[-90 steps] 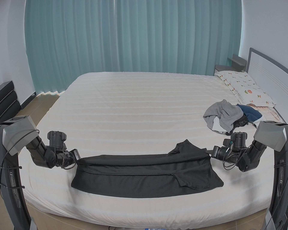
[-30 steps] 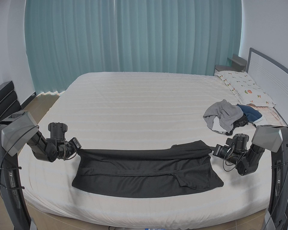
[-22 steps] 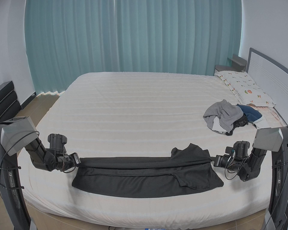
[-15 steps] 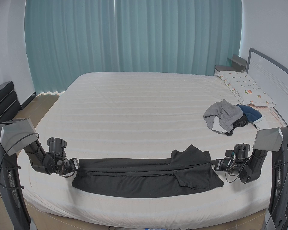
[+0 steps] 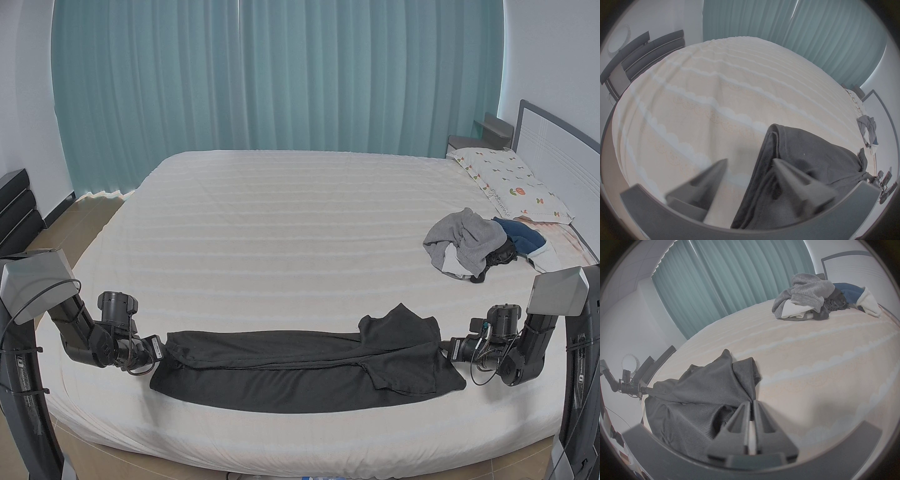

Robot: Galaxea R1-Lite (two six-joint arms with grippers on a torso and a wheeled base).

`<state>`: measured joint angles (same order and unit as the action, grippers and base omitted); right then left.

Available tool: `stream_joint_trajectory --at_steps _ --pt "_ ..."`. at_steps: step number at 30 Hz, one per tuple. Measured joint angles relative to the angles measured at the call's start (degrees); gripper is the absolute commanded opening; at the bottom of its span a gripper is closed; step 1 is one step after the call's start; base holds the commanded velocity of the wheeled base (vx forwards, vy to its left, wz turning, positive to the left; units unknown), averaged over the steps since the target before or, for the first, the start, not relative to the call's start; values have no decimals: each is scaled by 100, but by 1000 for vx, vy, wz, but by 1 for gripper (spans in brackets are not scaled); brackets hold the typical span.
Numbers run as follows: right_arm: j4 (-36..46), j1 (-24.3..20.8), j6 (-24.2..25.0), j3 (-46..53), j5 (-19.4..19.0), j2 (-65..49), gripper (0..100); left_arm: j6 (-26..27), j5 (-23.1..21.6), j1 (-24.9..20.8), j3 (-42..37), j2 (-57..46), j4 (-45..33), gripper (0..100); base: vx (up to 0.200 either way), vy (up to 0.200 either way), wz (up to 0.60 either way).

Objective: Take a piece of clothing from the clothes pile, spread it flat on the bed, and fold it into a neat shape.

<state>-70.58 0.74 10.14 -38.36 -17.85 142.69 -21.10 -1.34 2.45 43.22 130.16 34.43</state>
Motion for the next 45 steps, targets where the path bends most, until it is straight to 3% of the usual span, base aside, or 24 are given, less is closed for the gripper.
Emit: stream_joint_trajectory --at_steps 11,15,18,21,25,34,45 --pt "-69 118 261 -28 -68 -283 100 -216 -55 83 -30 -155 -9 100 0 0 0" --pt "-20 184 622 -107 -155 -512 100 -733 -210 171 -59 -318 -11 100 0 0 0" --pt "154 168 969 -256 -191 -663 100 -1510 -486 204 -55 -428 -13 100 0 0 0" --pt "664 82 1303 -533 -210 -768 100 -2148 -752 215 -24 -500 -5 100 0 0 0" --pt "1278 -127 1621 -1075 -234 -827 100 -2614 -968 212 33 -529 13 100 0 0 0" --pt "1954 -529 1771 -1971 -352 -558 100 -2701 -1058 184 -74 -474 386 100 0 0 0" --pt "1959 -586 1719 -1915 -379 -322 100 -2701 -1047 149 -171 -408 518 100 0 0 0"
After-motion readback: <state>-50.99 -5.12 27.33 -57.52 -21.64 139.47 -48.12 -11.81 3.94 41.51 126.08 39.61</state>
